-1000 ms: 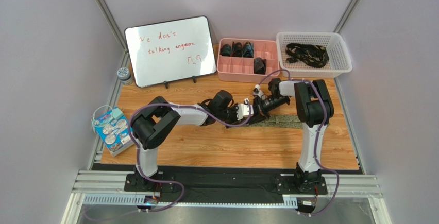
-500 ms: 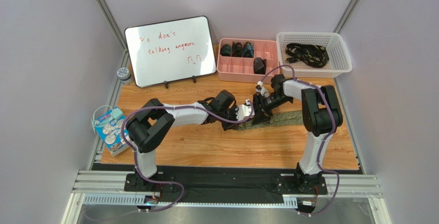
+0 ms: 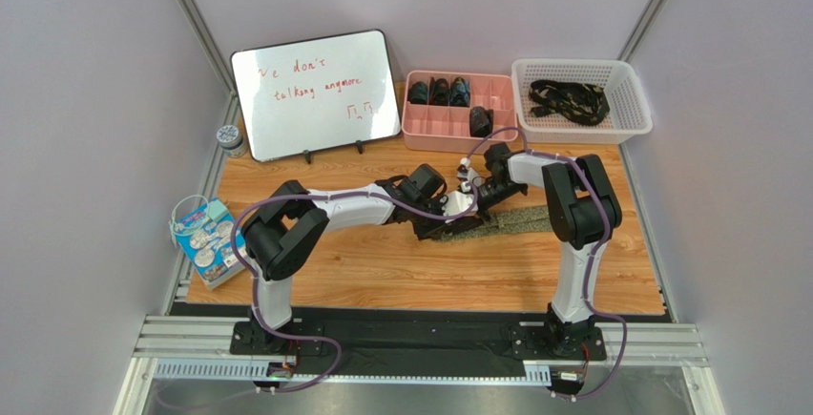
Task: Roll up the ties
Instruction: Roll the tie at the center of the board.
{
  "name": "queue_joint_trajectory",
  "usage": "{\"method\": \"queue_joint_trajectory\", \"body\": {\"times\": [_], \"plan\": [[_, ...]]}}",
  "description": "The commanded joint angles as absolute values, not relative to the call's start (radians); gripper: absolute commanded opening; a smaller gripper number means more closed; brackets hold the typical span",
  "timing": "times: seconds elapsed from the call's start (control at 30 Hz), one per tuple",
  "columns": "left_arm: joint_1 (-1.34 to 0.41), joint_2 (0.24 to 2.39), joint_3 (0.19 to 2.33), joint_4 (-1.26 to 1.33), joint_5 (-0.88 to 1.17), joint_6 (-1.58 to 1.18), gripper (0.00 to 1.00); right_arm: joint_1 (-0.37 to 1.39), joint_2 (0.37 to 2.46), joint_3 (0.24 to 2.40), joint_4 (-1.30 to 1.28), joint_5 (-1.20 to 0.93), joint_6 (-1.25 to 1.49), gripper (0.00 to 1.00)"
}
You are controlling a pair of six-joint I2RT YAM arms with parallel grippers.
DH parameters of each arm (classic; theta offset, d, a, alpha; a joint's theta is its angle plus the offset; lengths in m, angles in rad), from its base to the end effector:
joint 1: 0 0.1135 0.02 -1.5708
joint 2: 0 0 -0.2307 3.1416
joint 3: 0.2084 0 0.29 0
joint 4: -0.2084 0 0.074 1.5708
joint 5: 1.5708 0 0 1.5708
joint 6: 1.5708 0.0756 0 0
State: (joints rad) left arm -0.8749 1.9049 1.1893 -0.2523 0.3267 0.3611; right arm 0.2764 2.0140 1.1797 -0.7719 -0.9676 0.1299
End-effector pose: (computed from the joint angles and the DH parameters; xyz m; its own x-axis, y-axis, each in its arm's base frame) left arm 0.2581 -0.3469 0.0707 -0.1960 0.7566 -0.6239 0.9757 0.2140 -0.0470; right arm 0.3196 0.1554 0.0352 -0.9698 -0.1987 0.1417 -0.0011 0.5844 0.8115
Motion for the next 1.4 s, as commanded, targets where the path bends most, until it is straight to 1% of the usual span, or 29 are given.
{"method": "queue_joint_trajectory", "body": {"times": [0.0,0.07,0.1,0.13,0.2,0.23,0.27,0.3,0.5,0.53,0.63,0.67,0.7,0.83,0.93,1.03,1.07,1.13,1.2,1.23,1.27,1.3,1.37], "plan": [[-0.879,1.938,1.18,-0.356,0.284,0.353,0.21,0.27,2.042,1.172,-0.713,-0.913,0.123,0.0],[-0.871,1.911,1.16,-0.33,0.324,0.368,0.27,0.253,2.048,1.158,-0.715,-0.904,0.117,0.0],[-0.865,1.884,1.137,-0.316,0.337,0.371,0.34,0.236,2.052,1.151,-0.718,-0.9,0.114,0.0],[-0.861,1.872,1.129,-0.299,0.388,0.382,0.38,0.226,2.059,1.147,-0.719,-0.894,0.11,0.0],[-0.838,1.841,1.106,-0.252,0.423,0.371,0.47,0.197,2.078,1.147,-0.733,-0.887,0.097,0.0],[-0.825,1.83,1.1,-0.232,0.449,0.365,0.49,0.19,2.086,1.147,-0.735,-0.884,0.094,0.0],[-0.803,1.818,1.089,-0.209,0.471,0.351,0.58,0.184,2.094,1.149,-0.738,-0.885,0.092,0.0],[-0.792,1.797,1.068,-0.148,0.497,0.336,0.61,0.172,2.112,1.154,-0.744,-0.885,0.089,0.0],[-0.776,1.764,1.014,0.035,0.557,0.334,0.64,0.163,2.18,1.169,-0.761,-0.89,0.077,0.0],[-0.775,1.767,1.014,0.049,0.564,0.334,0.8,0.163,2.186,1.175,-0.764,-0.89,0.075,0.0],[-0.776,1.784,1.002,0.129,0.565,0.334,0.81,0.163,2.203,1.186,-0.778,-0.894,0.072,0.0],[-0.779,1.795,0.994,0.152,0.565,0.336,0.99,0.163,2.204,1.189,-0.781,-0.894,0.075,0.0],[-0.779,1.801,0.989,0.2,0.56,0.339,1.0,0.161,2.206,1.19,-0.782,-0.893,0.074,0.0],[-0.816,1.836,0.996,0.253,0.519,0.39,0.99,0.163,2.212,1.19,-0.79,-0.896,0.071,0.0],[-0.834,1.87,1.017,0.241,0.489,0.428,0.93,0.161,2.209,1.187,-0.793,-0.899,0.069,0.0],[-0.854,1.907,1.045,0.193,0.465,0.465,0.85,0.164,2.198,1.184,-0.793,-0.905,0.064,0.0],[-0.862,1.923,1.061,0.154,0.462,0.471,0.78,0.164,2.188,1.181,-0.793,-0.908,0.064,0.0],[-0.864,1.936,1.083,0.098,0.463,0.477,0.7,0.164,2.172,1.177,-0.793,-0.93,0.063,0.0],[-0.864,1.937,1.08,0.058,0.462,0.479,0.44,0.169,2.128,1.169,-0.796,-0.942,0.057,0.0],[-0.862,1.933,1.072,0.052,0.46,0.48,0.34,0.166,2.112,1.17,-0.804,-0.951,0.048,0.01],[-0.862,1.924,1.059,0.032,0.463,0.486,0.21,0.167,2.091,1.172,-0.83,-0.96,0.023,0.04],[-0.862,1.916,1.051,0.019,0.471,0.491,0.17,0.166,2.053,1.175,-0.848,-0.969,0.014,0.12],[-0.862,1.895,1.028,-0.029,0.507,0.511,0.1,0.163,2.007,1.181,-0.896,-0.982,-0.008,0.25]]}}
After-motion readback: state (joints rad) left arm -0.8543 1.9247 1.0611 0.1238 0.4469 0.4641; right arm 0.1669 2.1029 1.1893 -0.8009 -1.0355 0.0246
